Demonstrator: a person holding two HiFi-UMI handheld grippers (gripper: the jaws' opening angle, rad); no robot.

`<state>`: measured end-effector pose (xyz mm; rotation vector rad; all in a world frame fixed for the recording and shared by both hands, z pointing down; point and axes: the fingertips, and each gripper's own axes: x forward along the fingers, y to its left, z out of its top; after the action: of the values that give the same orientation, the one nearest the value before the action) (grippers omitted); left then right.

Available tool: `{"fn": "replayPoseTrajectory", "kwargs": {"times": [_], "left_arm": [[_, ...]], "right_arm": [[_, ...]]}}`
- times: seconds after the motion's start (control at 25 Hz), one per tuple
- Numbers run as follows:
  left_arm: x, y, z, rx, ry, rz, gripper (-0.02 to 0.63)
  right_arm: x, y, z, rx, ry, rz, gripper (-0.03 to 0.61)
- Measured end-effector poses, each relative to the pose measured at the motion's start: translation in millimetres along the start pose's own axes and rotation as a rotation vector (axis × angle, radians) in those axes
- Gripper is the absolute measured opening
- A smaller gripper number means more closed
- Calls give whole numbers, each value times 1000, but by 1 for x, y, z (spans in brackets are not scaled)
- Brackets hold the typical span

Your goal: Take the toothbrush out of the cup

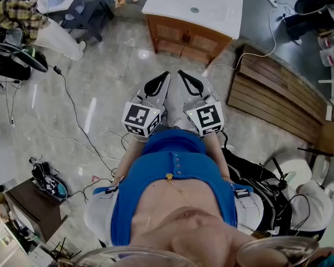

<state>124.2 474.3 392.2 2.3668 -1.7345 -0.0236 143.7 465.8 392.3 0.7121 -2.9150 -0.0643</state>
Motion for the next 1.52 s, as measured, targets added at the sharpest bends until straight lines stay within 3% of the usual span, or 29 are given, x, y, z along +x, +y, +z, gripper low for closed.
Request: {"fn": "replayPoseTrajectory", "kwargs": {"times": [0.48, 0.92, 1.2, 1.52], "left_arm": [[62, 82, 41, 29, -26, -116, 2], [90, 149, 41, 11, 15, -175, 2], [93, 166, 42, -15, 18, -193, 2], [112, 185, 48, -39, -1, -149, 0]], "right_arm": [[100, -45, 16, -7, 5, -66, 2], [171, -59, 12, 23, 30, -124, 2], [192, -59, 14, 22, 49, -123, 2], [215, -78, 15, 16, 55, -83, 2]]}}
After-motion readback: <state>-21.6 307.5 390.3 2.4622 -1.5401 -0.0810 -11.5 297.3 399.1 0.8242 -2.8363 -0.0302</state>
